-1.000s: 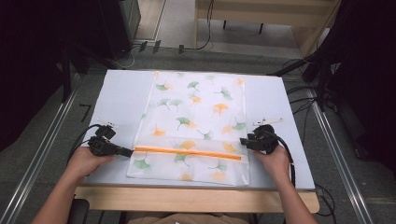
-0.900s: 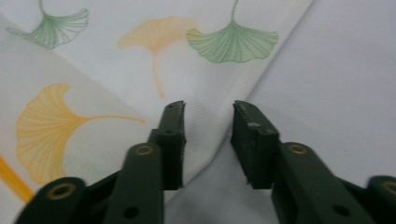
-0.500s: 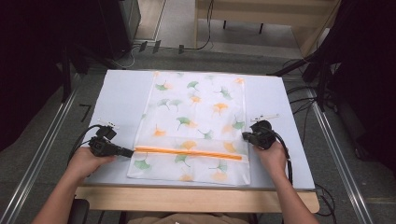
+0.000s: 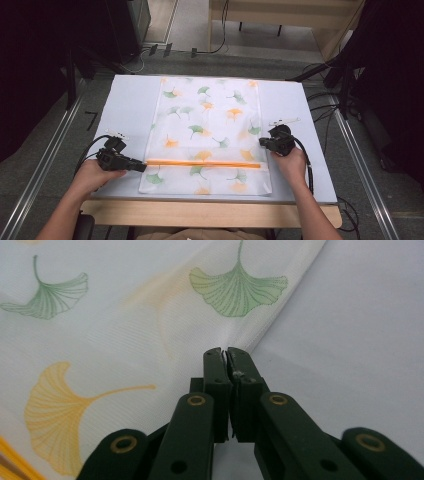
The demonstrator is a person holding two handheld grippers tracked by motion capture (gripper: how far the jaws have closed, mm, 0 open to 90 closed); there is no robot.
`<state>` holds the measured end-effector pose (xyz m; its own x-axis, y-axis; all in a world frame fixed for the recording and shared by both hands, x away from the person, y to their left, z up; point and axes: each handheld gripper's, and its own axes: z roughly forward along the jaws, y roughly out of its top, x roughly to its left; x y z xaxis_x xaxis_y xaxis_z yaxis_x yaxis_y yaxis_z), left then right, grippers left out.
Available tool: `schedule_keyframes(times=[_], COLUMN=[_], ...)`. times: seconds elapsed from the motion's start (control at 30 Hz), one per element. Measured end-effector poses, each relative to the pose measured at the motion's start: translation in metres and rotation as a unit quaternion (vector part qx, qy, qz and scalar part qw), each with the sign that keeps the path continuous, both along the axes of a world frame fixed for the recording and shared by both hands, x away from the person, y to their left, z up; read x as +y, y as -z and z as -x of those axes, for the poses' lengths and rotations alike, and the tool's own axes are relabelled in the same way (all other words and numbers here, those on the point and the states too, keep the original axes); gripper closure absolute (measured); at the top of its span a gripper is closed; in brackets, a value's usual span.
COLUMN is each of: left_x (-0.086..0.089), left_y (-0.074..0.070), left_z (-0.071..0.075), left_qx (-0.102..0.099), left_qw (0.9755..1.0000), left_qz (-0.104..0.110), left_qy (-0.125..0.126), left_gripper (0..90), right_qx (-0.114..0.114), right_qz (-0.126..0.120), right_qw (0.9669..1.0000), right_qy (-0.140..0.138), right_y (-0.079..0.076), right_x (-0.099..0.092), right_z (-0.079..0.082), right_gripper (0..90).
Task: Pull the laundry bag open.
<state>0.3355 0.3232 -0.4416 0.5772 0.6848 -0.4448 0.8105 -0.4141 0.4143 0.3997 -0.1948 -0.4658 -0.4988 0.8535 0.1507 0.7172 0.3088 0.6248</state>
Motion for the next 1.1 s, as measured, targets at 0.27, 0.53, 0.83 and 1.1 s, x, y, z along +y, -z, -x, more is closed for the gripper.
schedule_keyframes(times=[0.27,0.53,0.83,1.1], left_x=[0.005,0.012,0.027,0.041], left_y=[-0.006,-0.016,-0.023,-0.026], left_z=[0.002,0.003,0.002,0.002], left_qx=[-0.041,-0.106,-0.15,-0.176], left_qw=[0.9989,0.9927,0.982,0.9722], left_qz=[-0.001,0.008,-0.006,-0.006], left_qy=[-0.023,-0.056,-0.115,-0.154], left_gripper=[44.9,36.2,35.3,35.5], right_qx=[-0.009,-0.028,-0.041,-0.052], right_qz=[-0.015,-0.03,-0.059,-0.056], right_qw=[0.9998,0.999,0.9972,0.9965], right_qy=[-0.007,-0.019,-0.018,-0.032], right_y=[-0.008,-0.011,-0.02,-0.022], right_x=[-0.001,-0.005,-0.024,-0.039], right_z=[0.006,0.011,0.021,0.03], right_gripper=[70.8,50.0,41.0,38.8])
